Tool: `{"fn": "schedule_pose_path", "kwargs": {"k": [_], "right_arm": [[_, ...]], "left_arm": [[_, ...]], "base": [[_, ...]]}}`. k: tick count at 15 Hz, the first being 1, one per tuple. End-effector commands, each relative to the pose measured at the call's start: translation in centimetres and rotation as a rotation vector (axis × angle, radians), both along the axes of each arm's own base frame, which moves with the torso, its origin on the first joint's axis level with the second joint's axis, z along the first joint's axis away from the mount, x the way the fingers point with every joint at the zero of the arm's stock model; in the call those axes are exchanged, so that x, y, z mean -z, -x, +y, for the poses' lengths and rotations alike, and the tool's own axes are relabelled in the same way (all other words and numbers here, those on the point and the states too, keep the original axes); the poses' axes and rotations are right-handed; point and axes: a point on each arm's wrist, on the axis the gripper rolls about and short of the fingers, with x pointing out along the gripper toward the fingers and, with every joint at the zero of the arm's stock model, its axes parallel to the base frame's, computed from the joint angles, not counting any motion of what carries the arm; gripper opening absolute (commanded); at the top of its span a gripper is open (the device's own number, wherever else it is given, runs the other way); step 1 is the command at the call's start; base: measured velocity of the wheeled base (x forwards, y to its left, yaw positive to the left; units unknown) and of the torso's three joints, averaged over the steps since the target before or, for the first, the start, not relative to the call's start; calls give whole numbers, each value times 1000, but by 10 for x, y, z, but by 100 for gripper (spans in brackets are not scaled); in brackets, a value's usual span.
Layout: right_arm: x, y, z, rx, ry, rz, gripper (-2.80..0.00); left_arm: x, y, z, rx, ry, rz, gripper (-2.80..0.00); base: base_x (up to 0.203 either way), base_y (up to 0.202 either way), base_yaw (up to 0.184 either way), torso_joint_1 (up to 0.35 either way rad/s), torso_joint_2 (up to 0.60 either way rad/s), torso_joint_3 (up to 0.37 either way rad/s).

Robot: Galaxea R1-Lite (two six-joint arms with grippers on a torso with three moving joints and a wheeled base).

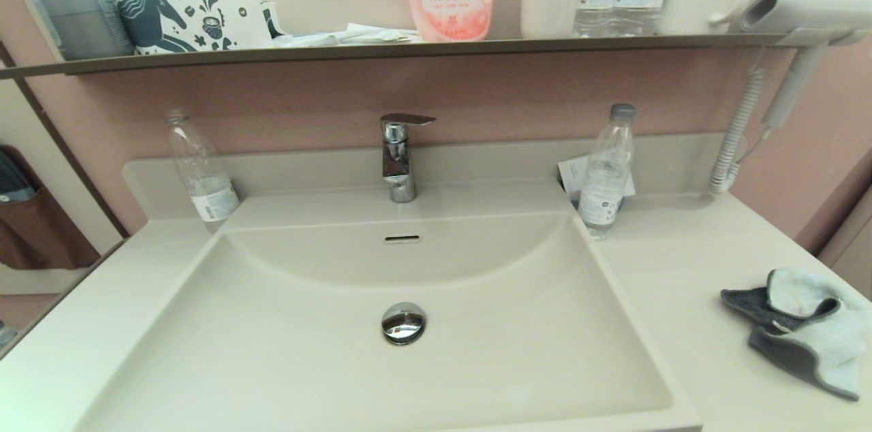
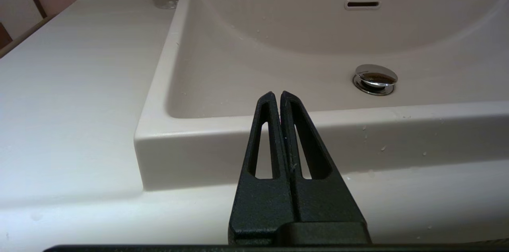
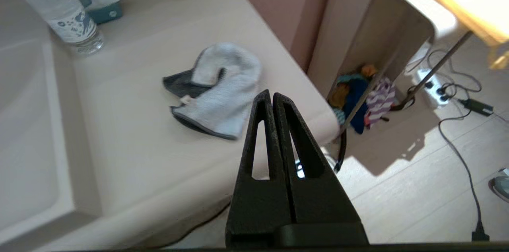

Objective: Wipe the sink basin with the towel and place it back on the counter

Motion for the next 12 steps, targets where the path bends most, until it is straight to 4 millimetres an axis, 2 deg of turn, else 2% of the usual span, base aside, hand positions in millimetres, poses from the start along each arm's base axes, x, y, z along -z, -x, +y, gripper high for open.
{"fn": "schedule_pose_path", "kwargs": {"k": [1,2,3,6,8,12], "right_arm": [[30,62,-1,30,10,-161,-280],[47,76,0,41,31,-181,-280],[66,81,1,44,48,-176,-280],[111,77,4,-39,50,-214,-280],[143,64,7,-135,37,-253,-280],[194,15,9,-234,14,-301,-280]], "left_arm": [[0,0,0,0,0,0,-280],[0,0,0,0,0,0,-280],[0,0,0,0,0,0,-280],[0,0,0,0,0,0,-280],[0,0,0,0,0,0,-280],[0,0,0,0,2,0,-280]], "base": [[0,0,0,0,0,0],[0,0,0,0,0,0],[0,0,0,0,0,0],[0,0,0,0,0,0],[0,0,0,0,0,0],[0,0,0,0,0,0]]}}
